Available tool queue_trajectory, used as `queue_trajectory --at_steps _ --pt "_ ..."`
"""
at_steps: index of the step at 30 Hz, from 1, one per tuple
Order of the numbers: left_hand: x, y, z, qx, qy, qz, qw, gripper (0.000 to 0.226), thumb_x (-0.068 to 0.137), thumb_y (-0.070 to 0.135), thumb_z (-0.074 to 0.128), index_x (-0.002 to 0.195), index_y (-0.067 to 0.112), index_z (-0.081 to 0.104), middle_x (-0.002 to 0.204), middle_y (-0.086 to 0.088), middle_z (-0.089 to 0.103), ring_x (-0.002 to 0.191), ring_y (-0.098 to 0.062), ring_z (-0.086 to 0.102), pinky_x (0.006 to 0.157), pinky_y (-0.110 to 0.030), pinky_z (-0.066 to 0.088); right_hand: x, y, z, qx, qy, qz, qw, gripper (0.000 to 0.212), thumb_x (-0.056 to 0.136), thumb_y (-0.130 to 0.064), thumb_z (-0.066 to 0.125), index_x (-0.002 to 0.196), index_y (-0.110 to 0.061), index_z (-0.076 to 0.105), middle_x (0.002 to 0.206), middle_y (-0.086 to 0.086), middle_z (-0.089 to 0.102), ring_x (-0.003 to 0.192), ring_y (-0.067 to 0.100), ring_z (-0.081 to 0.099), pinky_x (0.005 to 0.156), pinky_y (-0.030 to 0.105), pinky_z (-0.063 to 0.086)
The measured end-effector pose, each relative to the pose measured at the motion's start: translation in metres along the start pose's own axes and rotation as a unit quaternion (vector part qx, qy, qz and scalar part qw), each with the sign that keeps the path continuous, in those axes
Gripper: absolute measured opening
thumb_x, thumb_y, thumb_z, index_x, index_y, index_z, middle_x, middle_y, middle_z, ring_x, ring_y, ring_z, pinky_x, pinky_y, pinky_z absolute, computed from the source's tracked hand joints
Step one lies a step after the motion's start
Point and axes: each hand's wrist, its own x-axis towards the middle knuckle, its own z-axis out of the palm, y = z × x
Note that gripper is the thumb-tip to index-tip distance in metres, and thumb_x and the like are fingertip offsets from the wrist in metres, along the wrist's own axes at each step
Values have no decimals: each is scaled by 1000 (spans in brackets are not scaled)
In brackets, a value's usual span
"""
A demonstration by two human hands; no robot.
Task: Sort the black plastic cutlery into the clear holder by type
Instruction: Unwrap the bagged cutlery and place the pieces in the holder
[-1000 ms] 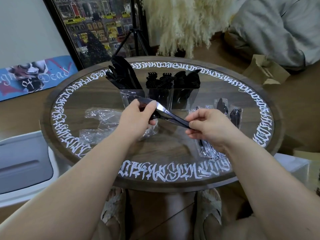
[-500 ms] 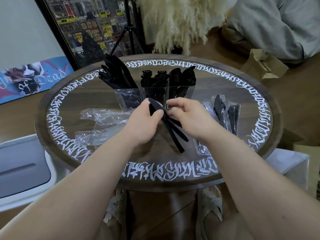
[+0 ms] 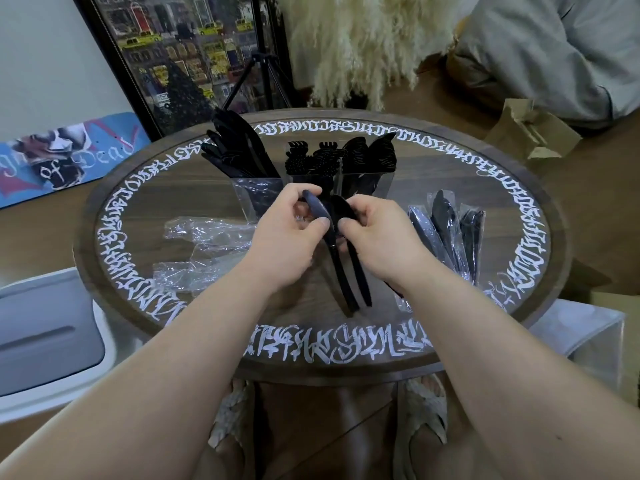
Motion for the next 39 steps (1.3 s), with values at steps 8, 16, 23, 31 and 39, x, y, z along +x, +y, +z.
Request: queue_trajectory --at_steps 8,16,23,31,39 --pt "2 0 -13 28 97 25 995 19 92 9 54 97 26 60 62 12 49 58 -6 45 65 -25 42 4 -9 -11 -9 65 5 998 21 90 -13 57 73 -25 62 69 -5 65 58 13 53 60 28 46" --pt "2 43 -64 63 275 156 947 13 88 19 59 96 29 62 84 9 65 79 -15 65 79 -35 56 6 -27 -16 47 138 -6 989 14 86 -14 62 80 -23 70 69 -11 64 75 16 61 77 38 53" --pt "23 65 -100 102 329 224 912 13 85 25 57 97 28 63 80 19 61 75 -10 62 77 -41 55 1 -30 -19 67 149 2 987 16 87 -14 62 78 -25 68 76 -7 67 79 15 62 76 33 50" --pt "36 50 -83 290 245 232 895 18 88 24 62 106 22 63 90 11 64 83 -15 65 80 -34 53 3 -25 -20 56 142 3 988 13 88 -14 62 81 -23 69 78 -6 67 79 16 61 74 32 49" --pt "54 17 -71 476 180 219 833 26 96 31 53 113 21 70 103 -1 68 106 -34 48 85 -44 41 8 -25 -18 69 146 -11 987 12 86 -12 64 86 -24 66 78 -9 66 77 12 62 77 29 50"
